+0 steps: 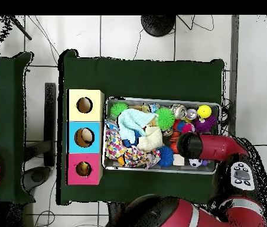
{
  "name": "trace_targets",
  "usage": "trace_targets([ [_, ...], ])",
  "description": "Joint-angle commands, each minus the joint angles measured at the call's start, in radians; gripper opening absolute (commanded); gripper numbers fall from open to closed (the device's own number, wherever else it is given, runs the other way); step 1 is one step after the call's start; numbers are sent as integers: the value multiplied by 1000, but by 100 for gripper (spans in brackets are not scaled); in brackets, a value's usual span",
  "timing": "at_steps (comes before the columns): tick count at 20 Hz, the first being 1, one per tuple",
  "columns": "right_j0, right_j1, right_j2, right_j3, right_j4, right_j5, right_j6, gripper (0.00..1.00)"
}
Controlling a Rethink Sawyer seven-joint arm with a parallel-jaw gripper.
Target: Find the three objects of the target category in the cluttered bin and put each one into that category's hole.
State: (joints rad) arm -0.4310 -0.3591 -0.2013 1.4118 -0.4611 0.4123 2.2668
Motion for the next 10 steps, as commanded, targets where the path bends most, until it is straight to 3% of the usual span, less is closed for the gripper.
trace_targets([
  [1,5,75,147,-93,-64,-30,-120,100],
  [5,-65,-12,275,-26,-98,-9,-285,100],
  [10,-166,67,402,-56,-144,30,-397,100],
])
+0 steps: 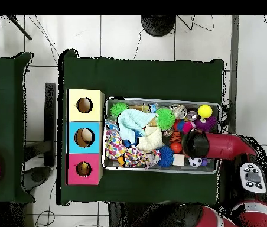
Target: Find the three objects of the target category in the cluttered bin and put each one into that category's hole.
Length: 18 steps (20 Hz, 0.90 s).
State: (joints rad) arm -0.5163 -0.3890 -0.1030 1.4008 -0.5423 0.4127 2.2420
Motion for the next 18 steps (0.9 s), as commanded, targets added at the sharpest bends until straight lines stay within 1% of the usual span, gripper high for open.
trace_targets([
  [1,-94,110,325,-52,-73,40,-393,100],
  [2,-102,117,339,-57,-90,30,-404,100],
  [3,-96,119,338,-63,-99,25,-395,100],
  [4,-116,123,364,-57,-105,18,-406,100],
  [5,-118,122,372,-56,-108,22,-406,100],
  [7,-112,106,371,-43,-132,-14,-374,100],
  [8,-112,100,374,-39,-134,-8,-366,100],
  [10,-152,102,426,-19,-145,-41,-380,100],
  [12,-216,125,497,1,-130,-42,-404,100],
  [13,-235,129,521,11,-129,-46,-409,100],
  [15,-275,132,574,40,-143,-81,-413,100],
  [16,-290,132,593,55,-143,-92,-406,100],
  [18,-277,113,585,72,-147,-101,-365,100],
])
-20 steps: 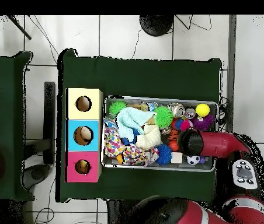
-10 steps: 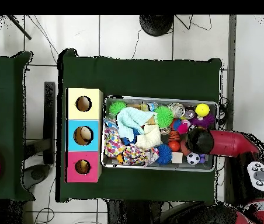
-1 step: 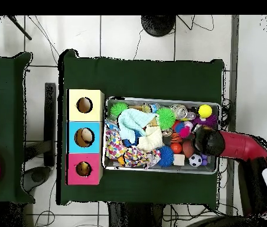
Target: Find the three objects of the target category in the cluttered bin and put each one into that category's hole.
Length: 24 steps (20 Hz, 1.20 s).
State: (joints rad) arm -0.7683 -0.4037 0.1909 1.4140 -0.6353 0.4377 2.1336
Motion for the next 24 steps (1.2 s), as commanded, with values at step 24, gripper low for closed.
trace_targets([
  [24,487,136,-415,-10,57,-797,110,100],
])
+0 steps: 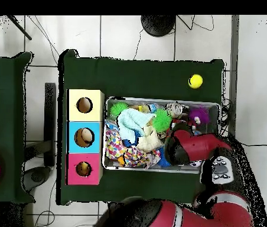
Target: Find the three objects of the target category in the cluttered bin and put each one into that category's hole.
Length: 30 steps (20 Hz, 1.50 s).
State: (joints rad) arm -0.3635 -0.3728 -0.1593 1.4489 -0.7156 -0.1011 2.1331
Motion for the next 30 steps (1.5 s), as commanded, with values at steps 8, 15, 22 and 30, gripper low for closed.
trace_targets([
  [8,53,110,-54,-10,161,-232,116,100],
  [15,-27,70,51,56,186,39,118,100],
  [22,-153,104,193,79,327,478,-5,100],
  [30,-158,118,187,89,461,789,-25,100],
])
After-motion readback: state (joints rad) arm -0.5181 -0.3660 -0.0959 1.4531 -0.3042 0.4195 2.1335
